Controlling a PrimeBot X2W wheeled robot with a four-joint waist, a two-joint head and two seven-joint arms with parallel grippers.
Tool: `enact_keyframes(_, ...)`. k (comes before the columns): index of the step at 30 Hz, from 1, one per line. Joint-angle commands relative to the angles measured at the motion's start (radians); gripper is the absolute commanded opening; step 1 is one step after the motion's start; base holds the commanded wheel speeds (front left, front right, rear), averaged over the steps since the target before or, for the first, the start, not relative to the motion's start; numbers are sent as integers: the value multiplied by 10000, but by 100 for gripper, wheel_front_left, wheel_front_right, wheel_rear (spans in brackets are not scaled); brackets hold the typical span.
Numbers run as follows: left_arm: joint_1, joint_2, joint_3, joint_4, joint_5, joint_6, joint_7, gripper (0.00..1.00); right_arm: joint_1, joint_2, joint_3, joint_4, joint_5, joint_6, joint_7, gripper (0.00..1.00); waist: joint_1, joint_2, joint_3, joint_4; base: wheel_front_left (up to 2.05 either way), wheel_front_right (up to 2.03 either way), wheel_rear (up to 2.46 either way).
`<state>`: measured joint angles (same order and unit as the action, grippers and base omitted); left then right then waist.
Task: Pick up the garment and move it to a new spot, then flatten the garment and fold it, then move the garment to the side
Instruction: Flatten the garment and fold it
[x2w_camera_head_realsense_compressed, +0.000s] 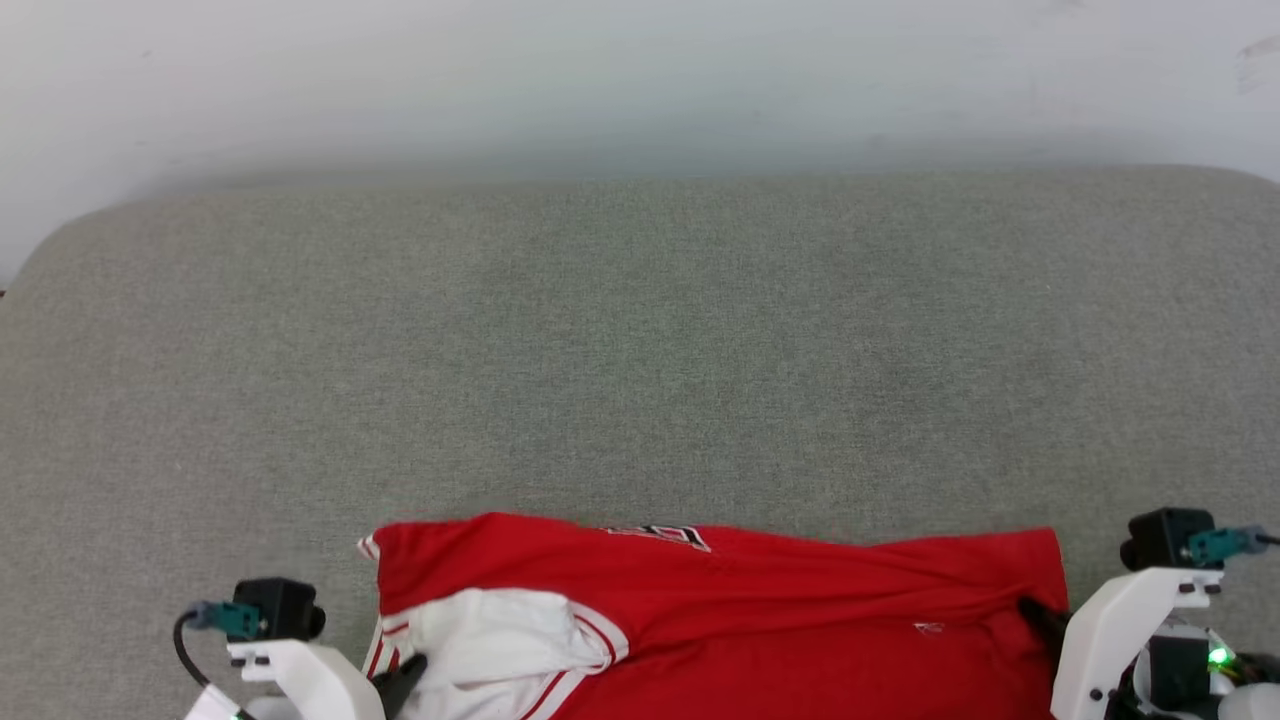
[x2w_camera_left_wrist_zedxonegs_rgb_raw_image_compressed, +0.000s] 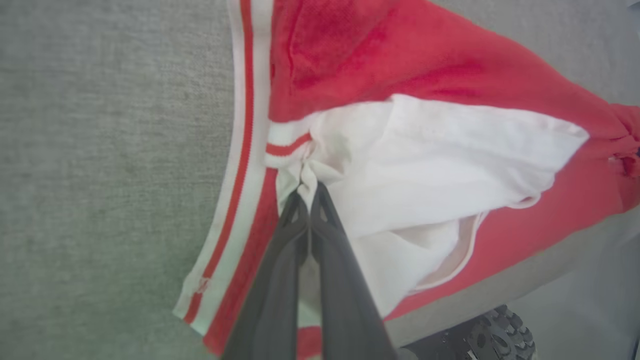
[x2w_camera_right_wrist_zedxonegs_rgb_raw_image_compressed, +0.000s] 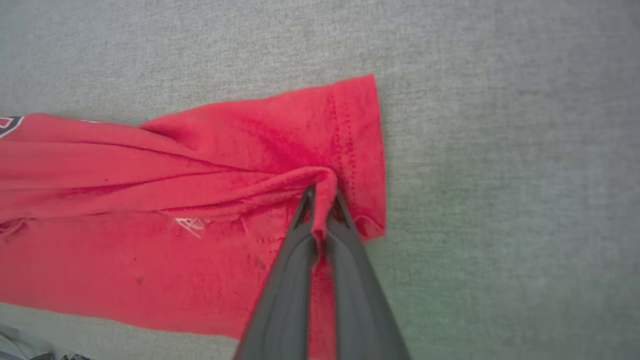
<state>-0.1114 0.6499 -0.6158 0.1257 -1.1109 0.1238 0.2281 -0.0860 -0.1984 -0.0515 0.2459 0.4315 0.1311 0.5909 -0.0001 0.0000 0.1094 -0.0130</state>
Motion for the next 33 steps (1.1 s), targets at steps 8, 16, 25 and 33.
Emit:
enact_keyframes(8,269,-575,-78,586,-26,-117,-597,100,610,470,-85,-25,58,-8,-1109,100,1,0,-117,-28,0,0,0)
enact_keyframes(16,-235,-933,193,668,599,-17,-1939,100,930,650,-207,-737,-167,-8,-2196,100,1,0,-366,47,0,0,0)
enact_keyframes(25,-502,-1137,704,-29,1760,573,-4140,100,764,374,-963,-1586,-589,-8,-1034,100,1,0,-422,94,0,0,0)
enact_keyframes(33,-598,-1383,1309,-884,3334,1162,-4904,100,795,71,-1382,-2115,-770,-8,539,100,1,0,-142,333,0,0,0)
